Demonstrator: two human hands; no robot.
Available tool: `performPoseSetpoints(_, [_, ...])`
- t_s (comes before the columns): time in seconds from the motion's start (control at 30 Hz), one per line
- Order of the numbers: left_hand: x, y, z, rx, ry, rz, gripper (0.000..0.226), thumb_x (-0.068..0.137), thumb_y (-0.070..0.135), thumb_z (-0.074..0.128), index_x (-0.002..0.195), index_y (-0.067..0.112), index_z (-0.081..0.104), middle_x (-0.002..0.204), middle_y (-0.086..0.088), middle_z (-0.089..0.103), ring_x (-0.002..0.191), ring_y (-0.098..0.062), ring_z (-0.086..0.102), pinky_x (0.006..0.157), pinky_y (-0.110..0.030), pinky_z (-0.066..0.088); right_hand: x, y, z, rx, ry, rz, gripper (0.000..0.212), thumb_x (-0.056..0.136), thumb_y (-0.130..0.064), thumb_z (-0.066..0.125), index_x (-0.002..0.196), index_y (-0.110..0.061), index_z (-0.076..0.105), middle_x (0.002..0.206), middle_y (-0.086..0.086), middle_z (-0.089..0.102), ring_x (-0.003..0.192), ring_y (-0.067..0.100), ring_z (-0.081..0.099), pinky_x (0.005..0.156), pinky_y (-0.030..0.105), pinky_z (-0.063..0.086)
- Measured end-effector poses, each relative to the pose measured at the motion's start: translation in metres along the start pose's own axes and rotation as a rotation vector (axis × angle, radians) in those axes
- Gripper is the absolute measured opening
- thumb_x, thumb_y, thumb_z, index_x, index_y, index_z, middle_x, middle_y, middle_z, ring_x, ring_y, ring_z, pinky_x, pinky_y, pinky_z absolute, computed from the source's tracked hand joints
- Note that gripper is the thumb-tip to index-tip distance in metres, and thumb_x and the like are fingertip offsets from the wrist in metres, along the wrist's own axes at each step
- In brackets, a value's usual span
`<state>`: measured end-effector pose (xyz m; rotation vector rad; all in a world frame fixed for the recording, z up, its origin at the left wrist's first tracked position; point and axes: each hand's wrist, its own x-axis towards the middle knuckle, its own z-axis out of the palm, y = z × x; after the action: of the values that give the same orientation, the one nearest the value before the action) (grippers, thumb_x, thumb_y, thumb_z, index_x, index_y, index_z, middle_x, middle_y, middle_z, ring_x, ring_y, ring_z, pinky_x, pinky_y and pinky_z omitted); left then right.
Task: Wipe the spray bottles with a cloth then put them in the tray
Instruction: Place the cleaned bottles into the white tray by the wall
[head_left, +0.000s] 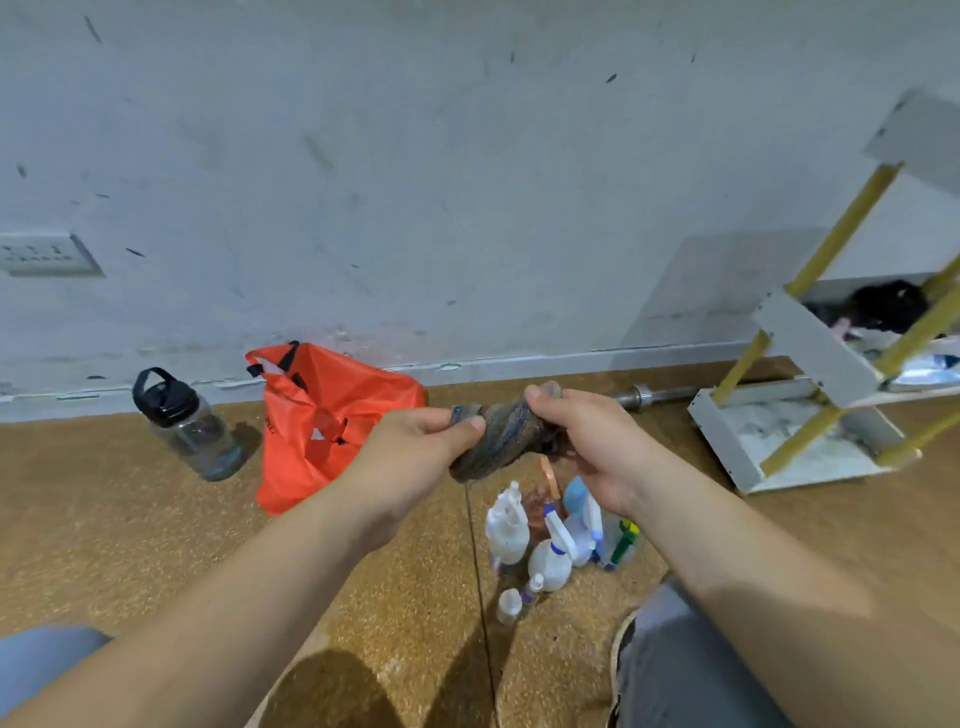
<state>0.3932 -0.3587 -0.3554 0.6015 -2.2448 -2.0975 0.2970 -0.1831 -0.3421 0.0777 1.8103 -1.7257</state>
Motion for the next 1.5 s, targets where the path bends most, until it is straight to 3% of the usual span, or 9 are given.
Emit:
performPoseSetpoints(0.17, [0.012, 0.028, 0.021, 0.009, -0.006, -0.027, 0.043, 0.088, 0.012, 0.082, 0.121, 0.029, 0.061, 0.088, -0.003, 0.066, 0.079, -0.011, 0.069, 0.071, -0.025, 0.055, -0.008, -0.030, -0.017, -0.184, 0.074, -0.107, 0.019, 0.092, -0.018, 0.077, 0.099, -0.001, 0.072, 0.085, 0.009, 0.078, 0.076, 0.017, 0.074, 0.069, 0.028, 0.056])
performPoseSetpoints(0.4, [0.050, 0.083, 0.091, 0.475, -0.120, 0.138, 0.016, 0.078, 0.005, 0.085, 0.083, 0.015, 0.075, 0.065, 0.006, 0.062, 0.059, -0.008, 0.054, 0.052, -0.014, 0.042, -0.013, -0.088, -0.086, -0.669, 0.278, -0.076, 0.034, 0.076, -0.023, 0.092, 0.084, -0.012, 0.060, 0.075, 0.002, 0.057, 0.060, 0.010, 0.052, 0.039, 0.017, 0.037])
performPoseSetpoints(0.7, [0.111, 0.150, 0.214, 0.472, -0.215, 0.247, 0.012, 0.085, 0.019, 0.075, 0.090, 0.014, 0.065, 0.077, -0.004, 0.066, 0.069, -0.017, 0.059, 0.066, -0.030, 0.048, -0.027, -0.152, -0.215, -0.919, 0.146, -0.049, 0.028, 0.084, -0.023, 0.084, 0.107, -0.012, 0.072, 0.095, 0.006, 0.071, 0.097, 0.026, 0.069, 0.083, 0.031, 0.046])
performPoseSetpoints(1.0, [0.176, 0.133, 0.321, -0.025, -0.147, -0.100, 0.019, 0.102, 0.020, 0.062, 0.118, 0.014, 0.052, 0.111, -0.016, 0.068, 0.098, -0.035, 0.074, 0.087, -0.052, 0.063, 0.043, -0.109, -0.296, -0.152, 0.530, -0.072, 0.014, 0.102, -0.005, 0.057, 0.116, -0.003, 0.060, 0.085, 0.010, 0.019, 0.083, 0.012, 0.060, 0.098, 0.047, 0.056])
performPoseSetpoints(1.03, [0.184, 0.129, 0.329, 0.007, -0.135, -0.106, 0.024, 0.102, 0.022, 0.061, 0.122, 0.015, 0.051, 0.109, -0.010, 0.065, 0.100, -0.031, 0.072, 0.092, -0.051, 0.062, 0.057, -0.107, -0.306, -0.144, 0.564, -0.074, 0.015, 0.102, -0.004, 0.054, 0.117, -0.006, 0.057, 0.131, -0.001, 0.011, 0.089, 0.014, 0.060, 0.098, 0.049, 0.056])
performPoseSetpoints(1.07, [0.191, 0.125, 0.336, 0.042, -0.133, -0.113, 0.027, 0.102, 0.024, 0.061, 0.126, 0.017, 0.050, 0.109, -0.007, 0.062, 0.104, -0.029, 0.070, 0.094, -0.050, 0.060, 0.073, -0.106, -0.317, -0.133, 0.593, -0.075, 0.015, 0.101, -0.005, 0.055, 0.115, -0.012, 0.054, 0.109, 0.007, 0.037, 0.094, 0.021, 0.062, 0.098, 0.052, 0.057])
performPoseSetpoints(1.13, [0.201, 0.116, 0.345, 0.089, -0.168, -0.139, 0.031, 0.102, 0.025, 0.060, 0.131, 0.018, 0.049, 0.109, -0.004, 0.060, 0.108, -0.027, 0.068, 0.095, -0.049, 0.060, 0.105, -0.104, -0.342, -0.110, 0.662, -0.075, 0.019, 0.098, -0.012, 0.059, 0.110, -0.025, 0.053, 0.161, 0.006, 0.037, 0.104, 0.031, 0.064, 0.091, 0.055, 0.060])
performPoseSetpoints(1.23, [0.215, 0.102, 0.352, 0.163, -0.216, -0.159, 0.037, 0.102, 0.025, 0.062, 0.137, 0.020, 0.050, 0.112, -0.003, 0.061, 0.106, -0.022, 0.066, 0.093, -0.045, 0.061, 0.141, -0.114, -0.372, 0.021, 0.751, -0.101, 0.020, 0.101, -0.013, 0.060, 0.120, -0.020, 0.058, 0.120, 0.014, 0.064, 0.101, 0.032, 0.066, 0.092, 0.052, 0.059])
performPoseSetpoints(1.5, [0.235, 0.069, 0.362, 0.161, -0.216, -0.202, 0.034, 0.100, 0.024, 0.065, 0.132, 0.023, 0.054, 0.115, -0.001, 0.065, 0.103, -0.018, 0.069, 0.091, -0.042, 0.062, 0.195, -0.113, -0.423, -0.007, 1.006, -0.045, 0.063, 0.091, -0.010, 0.061, 0.150, -0.007, 0.038, 0.149, 0.021, 0.047, 0.132, 0.039, 0.053, 0.100, 0.044, 0.051])
